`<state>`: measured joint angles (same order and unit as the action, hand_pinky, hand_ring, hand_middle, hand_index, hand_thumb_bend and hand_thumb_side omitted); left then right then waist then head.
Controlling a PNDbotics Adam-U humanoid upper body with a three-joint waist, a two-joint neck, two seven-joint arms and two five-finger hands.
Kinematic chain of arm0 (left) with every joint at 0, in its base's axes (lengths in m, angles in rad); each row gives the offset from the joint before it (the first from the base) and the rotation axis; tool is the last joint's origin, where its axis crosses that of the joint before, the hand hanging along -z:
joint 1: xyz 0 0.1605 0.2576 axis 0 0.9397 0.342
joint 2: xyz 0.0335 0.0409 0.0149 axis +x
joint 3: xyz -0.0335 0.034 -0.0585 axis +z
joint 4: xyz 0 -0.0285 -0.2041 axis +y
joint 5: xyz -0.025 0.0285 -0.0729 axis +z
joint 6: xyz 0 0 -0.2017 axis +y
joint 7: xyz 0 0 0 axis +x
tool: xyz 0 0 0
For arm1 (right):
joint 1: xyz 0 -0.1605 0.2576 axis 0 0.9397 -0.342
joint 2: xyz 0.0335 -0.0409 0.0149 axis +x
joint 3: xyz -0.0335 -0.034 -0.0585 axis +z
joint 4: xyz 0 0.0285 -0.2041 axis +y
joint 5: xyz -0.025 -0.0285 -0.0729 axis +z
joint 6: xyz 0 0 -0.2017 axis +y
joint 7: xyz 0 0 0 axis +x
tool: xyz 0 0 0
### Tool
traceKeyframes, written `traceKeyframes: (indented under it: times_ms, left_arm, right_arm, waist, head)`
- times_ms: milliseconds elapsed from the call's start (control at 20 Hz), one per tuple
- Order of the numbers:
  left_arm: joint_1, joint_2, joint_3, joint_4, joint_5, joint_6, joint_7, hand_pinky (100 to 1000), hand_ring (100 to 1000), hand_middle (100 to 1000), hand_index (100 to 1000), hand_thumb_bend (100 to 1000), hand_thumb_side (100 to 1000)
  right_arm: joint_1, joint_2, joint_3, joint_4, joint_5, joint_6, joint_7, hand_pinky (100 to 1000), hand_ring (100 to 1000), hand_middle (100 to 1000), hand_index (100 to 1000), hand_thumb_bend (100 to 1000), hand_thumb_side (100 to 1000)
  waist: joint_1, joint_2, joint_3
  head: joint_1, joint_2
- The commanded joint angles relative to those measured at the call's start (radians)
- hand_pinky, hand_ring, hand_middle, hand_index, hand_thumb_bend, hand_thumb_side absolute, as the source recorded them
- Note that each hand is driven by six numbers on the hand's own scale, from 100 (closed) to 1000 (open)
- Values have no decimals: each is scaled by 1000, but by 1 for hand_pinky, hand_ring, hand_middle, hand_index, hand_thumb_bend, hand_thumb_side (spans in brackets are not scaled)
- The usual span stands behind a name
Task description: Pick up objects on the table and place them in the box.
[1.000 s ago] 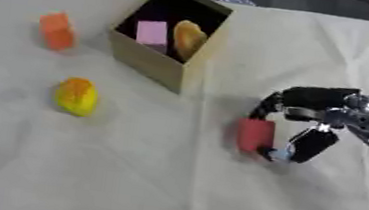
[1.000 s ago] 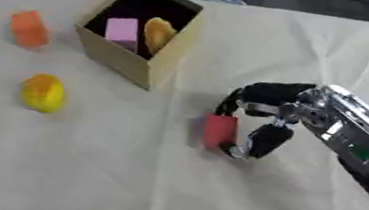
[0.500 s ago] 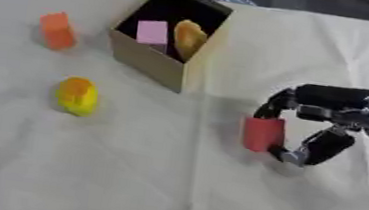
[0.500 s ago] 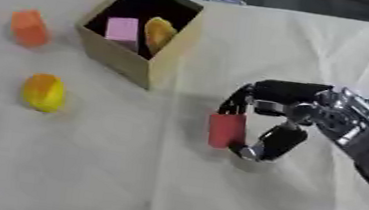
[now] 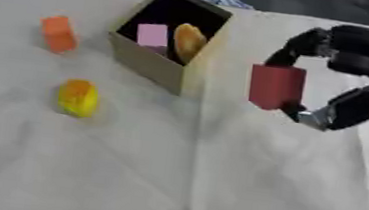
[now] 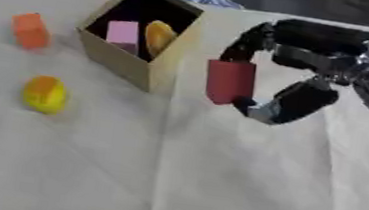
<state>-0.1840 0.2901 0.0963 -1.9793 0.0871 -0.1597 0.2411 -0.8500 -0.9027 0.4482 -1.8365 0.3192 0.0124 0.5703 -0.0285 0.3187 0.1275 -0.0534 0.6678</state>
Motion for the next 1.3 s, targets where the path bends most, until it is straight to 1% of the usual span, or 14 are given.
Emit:
traceKeyframes:
  times_ms: [50,200,350,550,700,850,900,1000,1050,1100,1150,1200,1250,1300]
  left_arm:
    - [-5,21,-4,-21,-1,0,-10,812,601,650,800,381,693]
    - [-10,27,-8,-21,1,1,-16,812,601,650,799,380,693]
    - [-17,32,-8,-21,2,0,-17,812,600,650,799,371,698]
    - [-24,35,-6,-21,3,-1,-16,811,599,649,799,378,698]
    - [-30,37,-7,-21,4,-1,-16,811,599,650,798,377,699]
    - [-37,37,-9,-21,6,-2,-19,811,599,650,798,377,699]
    - [-39,36,-10,-21,6,-2,-19,811,599,650,798,376,700]
    - [-39,36,-10,-21,7,-2,-20,811,599,650,798,376,700]
    - [-39,36,-10,-21,8,-2,-20,811,599,650,798,376,701]
    - [-39,35,-10,-21,8,-1,-20,811,599,650,798,375,701]
    - [-39,34,-10,-21,9,-1,-21,811,599,650,798,376,701]
    - [-39,33,-10,-21,9,-1,-21,811,599,651,798,375,701]
    - [-38,33,-10,-21,9,-1,-22,811,599,651,798,375,701]
    - [-38,32,-10,-21,9,0,-22,811,599,651,798,376,701]
  right_arm:
    - [-67,47,-17,56,32,15,19,878,773,550,704,100,260]
    - [-143,122,-18,131,78,43,34,879,778,557,713,100,248]
    - [-217,197,-22,206,124,68,44,880,781,561,719,100,254]
    - [-312,290,-35,305,185,93,46,881,786,565,726,100,236]
    - [-348,343,-55,381,232,86,27,881,786,566,729,100,235]
    - [-366,388,-78,456,278,59,-1,883,795,580,742,100,252]
    - [-370,402,-84,481,293,47,-7,890,827,661,782,100,305]
    - [-379,428,-85,532,325,17,-12,903,874,753,841,112,373]
    - [-385,439,-82,557,338,2,-11,916,923,826,893,151,414]
    - [-390,449,-79,583,351,-14,-10,923,946,856,911,170,432]
    - [-396,457,-77,610,362,-30,-10,931,967,878,924,199,430]
    - [-400,463,-76,634,373,-45,-11,935,975,884,927,240,391]
    - [-405,469,-78,669,385,-70,-15,937,980,891,931,237,412]
    - [-413,476,-90,735,403,-128,-32,938,983,895,934,242,409]
  waist:
    - [-2,-23,8]
    - [-8,-19,23]
    - [-16,-8,40]
    - [-21,9,49]
    - [-24,20,56]
    - [-25,27,63]
    - [-24,29,65]
    - [-23,32,68]
    - [-23,33,68]
    - [-22,33,68]
    - [-22,33,68]
    - [-22,33,68]
    - [-22,32,68]
    - [-21,31,67]
  head:
    - [-18,-6]
    - [-36,-11]
    - [-52,-20]
    - [-62,-33]
    - [-72,-39]
    - [-80,-46]
    - [-82,-48]
    - [-84,-49]
    - [-85,-48]
    - [-85,-47]
    - [-84,-46]
    - [-83,-44]
    - [-81,-44]
    - [-80,-43]
